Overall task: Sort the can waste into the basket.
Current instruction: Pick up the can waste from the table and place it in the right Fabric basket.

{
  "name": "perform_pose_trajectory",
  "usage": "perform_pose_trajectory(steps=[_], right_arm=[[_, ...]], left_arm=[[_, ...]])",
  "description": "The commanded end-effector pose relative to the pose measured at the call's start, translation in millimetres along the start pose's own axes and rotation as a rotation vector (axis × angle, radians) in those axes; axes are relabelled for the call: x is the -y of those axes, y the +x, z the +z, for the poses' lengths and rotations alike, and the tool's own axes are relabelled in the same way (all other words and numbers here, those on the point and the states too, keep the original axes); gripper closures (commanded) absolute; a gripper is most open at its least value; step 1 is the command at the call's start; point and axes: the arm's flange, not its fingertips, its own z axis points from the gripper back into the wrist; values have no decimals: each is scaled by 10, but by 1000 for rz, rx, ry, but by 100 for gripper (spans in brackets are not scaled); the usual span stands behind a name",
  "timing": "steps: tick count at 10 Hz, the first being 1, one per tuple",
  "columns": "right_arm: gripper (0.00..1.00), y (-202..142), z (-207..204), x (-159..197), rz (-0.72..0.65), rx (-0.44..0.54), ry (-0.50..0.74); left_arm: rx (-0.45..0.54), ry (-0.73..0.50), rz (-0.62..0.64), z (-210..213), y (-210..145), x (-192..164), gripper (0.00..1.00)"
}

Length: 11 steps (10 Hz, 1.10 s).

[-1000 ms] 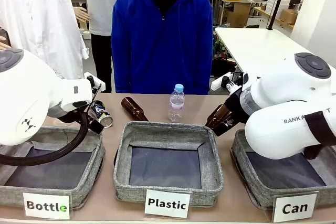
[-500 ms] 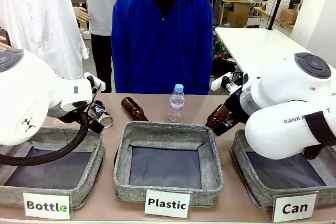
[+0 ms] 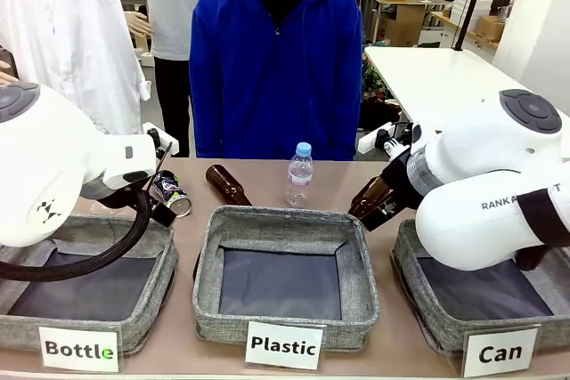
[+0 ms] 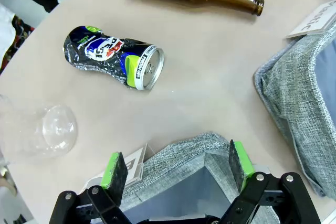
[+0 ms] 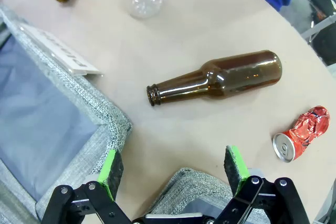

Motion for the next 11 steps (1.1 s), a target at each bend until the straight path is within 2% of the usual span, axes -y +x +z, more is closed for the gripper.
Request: perform_pose_trajectory(steps=[1, 5, 6, 8, 9, 10, 11], right_arm=[[0, 0, 0, 1, -1, 0, 0], [0, 0, 0, 0, 0, 0, 0], [0, 44, 138, 9, -1, 37, -1], [0, 161, 708, 10, 3, 86, 20], [0, 211, 1094, -38, -45, 91, 43], [0, 242, 1408, -102, -187, 75, 29], [0, 189, 1690, -145, -278, 35, 49]], left_arm=[[0, 0, -1, 1, 1, 1, 0], [0, 0, -1, 1, 1, 1, 0], [0, 0, 0, 0, 0, 0, 0], [-13, -73, 187, 582, 131, 24, 0], [5, -125, 227, 961, 155, 55, 0], [12, -183, 227, 1292, 97, 43, 0], [36, -323, 167, 1608, -31, 21, 0]])
